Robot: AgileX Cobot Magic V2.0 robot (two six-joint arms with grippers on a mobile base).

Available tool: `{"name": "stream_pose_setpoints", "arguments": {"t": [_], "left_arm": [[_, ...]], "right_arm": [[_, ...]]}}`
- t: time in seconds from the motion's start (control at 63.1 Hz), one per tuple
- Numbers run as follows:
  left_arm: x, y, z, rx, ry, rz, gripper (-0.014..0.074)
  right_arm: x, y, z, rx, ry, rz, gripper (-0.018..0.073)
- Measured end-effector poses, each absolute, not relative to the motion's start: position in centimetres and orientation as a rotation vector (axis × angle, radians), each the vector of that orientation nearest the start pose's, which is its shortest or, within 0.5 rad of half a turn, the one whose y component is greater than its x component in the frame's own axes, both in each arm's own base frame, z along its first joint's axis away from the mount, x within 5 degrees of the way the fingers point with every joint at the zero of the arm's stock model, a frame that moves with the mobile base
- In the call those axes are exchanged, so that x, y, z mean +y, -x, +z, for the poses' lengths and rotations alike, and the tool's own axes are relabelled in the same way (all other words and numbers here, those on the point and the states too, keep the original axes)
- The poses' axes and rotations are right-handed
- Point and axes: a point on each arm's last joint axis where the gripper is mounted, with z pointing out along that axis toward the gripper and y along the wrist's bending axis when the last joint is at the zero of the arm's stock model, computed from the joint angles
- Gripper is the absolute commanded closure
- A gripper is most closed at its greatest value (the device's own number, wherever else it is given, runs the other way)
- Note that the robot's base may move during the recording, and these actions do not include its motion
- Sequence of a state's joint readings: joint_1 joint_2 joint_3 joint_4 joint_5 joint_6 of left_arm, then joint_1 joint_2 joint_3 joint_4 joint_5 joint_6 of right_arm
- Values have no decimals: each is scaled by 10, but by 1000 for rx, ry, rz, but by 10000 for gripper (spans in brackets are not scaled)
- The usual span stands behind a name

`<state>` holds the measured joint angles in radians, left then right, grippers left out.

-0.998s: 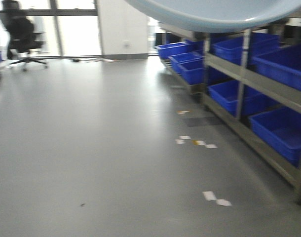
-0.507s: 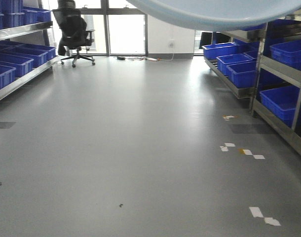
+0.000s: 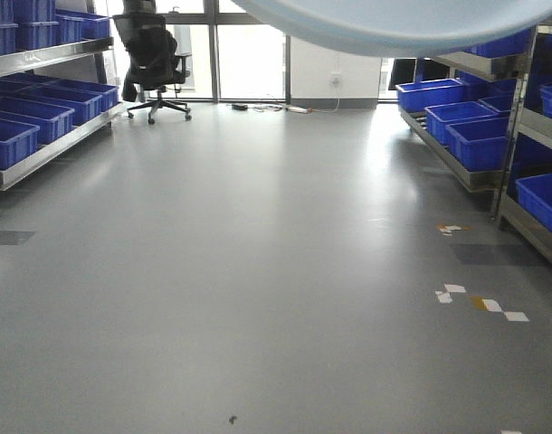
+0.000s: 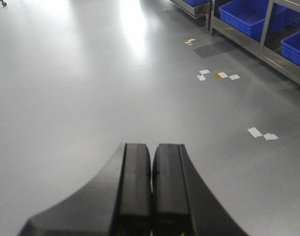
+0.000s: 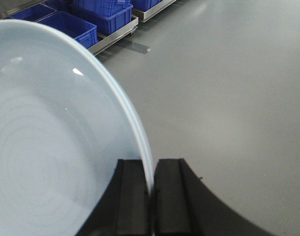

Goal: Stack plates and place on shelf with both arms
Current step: 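Turn the base away from the table while holding the plate stack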

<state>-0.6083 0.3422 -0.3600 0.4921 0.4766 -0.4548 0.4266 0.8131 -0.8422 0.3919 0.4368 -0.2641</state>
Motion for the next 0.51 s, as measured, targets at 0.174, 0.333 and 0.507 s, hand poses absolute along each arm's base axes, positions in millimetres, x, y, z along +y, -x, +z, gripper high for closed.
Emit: {"name": "stream_pose_setpoints", "arguments": {"t": [0.174, 0.333, 0.507], "left_arm": [[-28, -75, 274, 1845, -413, -217, 513], [-28, -75, 274, 1845, -413, -217, 513], [-28, -75, 274, 1845, -413, -217, 513]], "right_arm": [[82, -145, 380, 1841, 425, 510, 510], [82, -145, 380, 1841, 425, 510, 510], [82, -145, 380, 1841, 425, 510, 510]]}}
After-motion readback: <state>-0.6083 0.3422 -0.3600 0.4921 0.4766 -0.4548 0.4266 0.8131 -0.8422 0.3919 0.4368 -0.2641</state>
